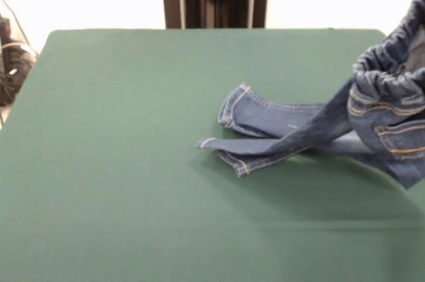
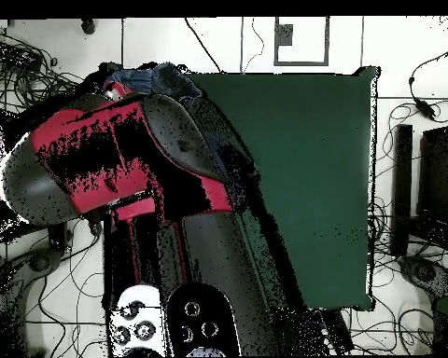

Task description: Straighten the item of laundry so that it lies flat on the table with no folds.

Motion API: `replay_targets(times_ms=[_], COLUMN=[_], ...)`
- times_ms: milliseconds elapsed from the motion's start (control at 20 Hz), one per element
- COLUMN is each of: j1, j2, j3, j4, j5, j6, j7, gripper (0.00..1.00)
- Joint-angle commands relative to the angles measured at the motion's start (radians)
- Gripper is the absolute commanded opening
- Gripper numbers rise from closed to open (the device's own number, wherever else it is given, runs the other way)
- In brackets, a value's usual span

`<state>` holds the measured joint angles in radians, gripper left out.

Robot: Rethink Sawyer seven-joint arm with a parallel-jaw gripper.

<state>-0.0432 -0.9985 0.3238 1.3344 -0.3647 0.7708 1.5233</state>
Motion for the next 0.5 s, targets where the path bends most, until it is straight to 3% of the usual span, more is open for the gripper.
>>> replay_targets(times_ms=[50,250,500], j1=[0.029,0.017,-0.148], j2=[-0.005,-0.019,-0.091], j3=[0.047,0.031,0.242], j4=[0.109,0.139,0.330], j5=[0.036,0.030,0.185], j6=[-0.096,-0.113,-0.226], j7=[0.107,0.103,-0.089], gripper=[0.00,0.00,0.00])
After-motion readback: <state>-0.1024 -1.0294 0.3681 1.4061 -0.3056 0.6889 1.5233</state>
